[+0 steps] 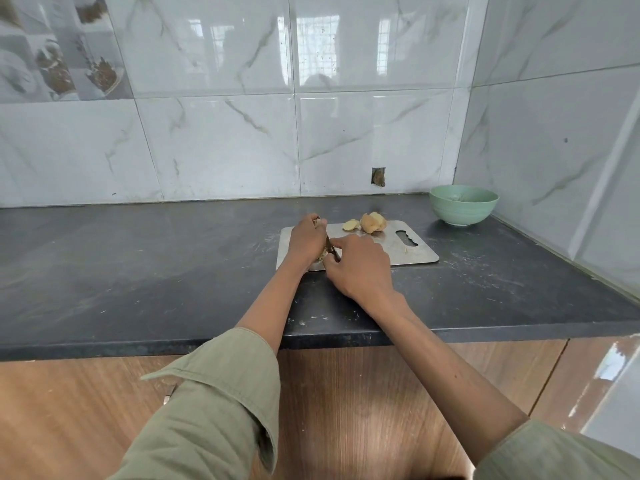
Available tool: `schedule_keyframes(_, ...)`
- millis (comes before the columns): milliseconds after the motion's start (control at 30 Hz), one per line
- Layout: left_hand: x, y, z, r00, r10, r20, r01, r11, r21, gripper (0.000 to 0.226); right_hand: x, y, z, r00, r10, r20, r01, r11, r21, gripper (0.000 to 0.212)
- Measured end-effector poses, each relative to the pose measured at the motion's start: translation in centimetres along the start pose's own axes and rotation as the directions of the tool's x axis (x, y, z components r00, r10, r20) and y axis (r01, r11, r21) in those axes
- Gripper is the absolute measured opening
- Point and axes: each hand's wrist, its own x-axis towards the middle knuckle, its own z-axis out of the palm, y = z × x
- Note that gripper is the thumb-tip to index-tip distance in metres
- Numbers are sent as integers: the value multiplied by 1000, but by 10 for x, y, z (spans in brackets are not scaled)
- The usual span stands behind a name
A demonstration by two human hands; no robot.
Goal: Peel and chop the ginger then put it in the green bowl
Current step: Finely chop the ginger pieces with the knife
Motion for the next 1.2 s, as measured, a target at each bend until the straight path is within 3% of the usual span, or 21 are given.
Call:
schedule_keyframes(233, -4, 1, -1, 998, 35, -49, -36, 999, -32, 24, 0, -3, -4, 1000, -2, -24, 4, 996, 89, 28)
schedule_keyframes(367, -4, 4, 3, 999, -2, -35, 0, 998, -67, 41, 0, -6, -3, 1000, 16, -16, -13, 989, 149, 27)
schedule_keyframes(567, 1, -4, 5, 995, 57, -83, -51, 996, 71, 25, 1, -2, -7, 998, 53, -30, -44, 968, 249, 26)
schedule_keyframes(667, -3, 2, 3, 989, 69, -129, -62, 996, 57, 31, 0, -3, -7, 999, 42, -21, -36, 970, 241, 24)
schedule_keyframes(767, -8, 8, 4, 997, 21, -77, -23, 1000, -21, 39, 0, -5, -5, 1000, 24, -14, -20, 974, 224, 22)
schedule_keyframes(1000, -3, 0, 4, 998, 41, -57, -36, 996, 85, 19, -3, -5, -12, 998, 50, -42, -38, 965, 258, 28)
schedule_keyframes(1100, -4, 5, 3, 991, 29, -133, -28, 1000, 9, 40, -4, -5, -9, 999, 19, -36, -12, 982, 187, 22)
schedule_keyframes(1200, 0, 4, 2, 988, -14, -157, 3, 998, -70, 45, -7, -6, -8, 998, -8, -58, 17, 987, 157, 22)
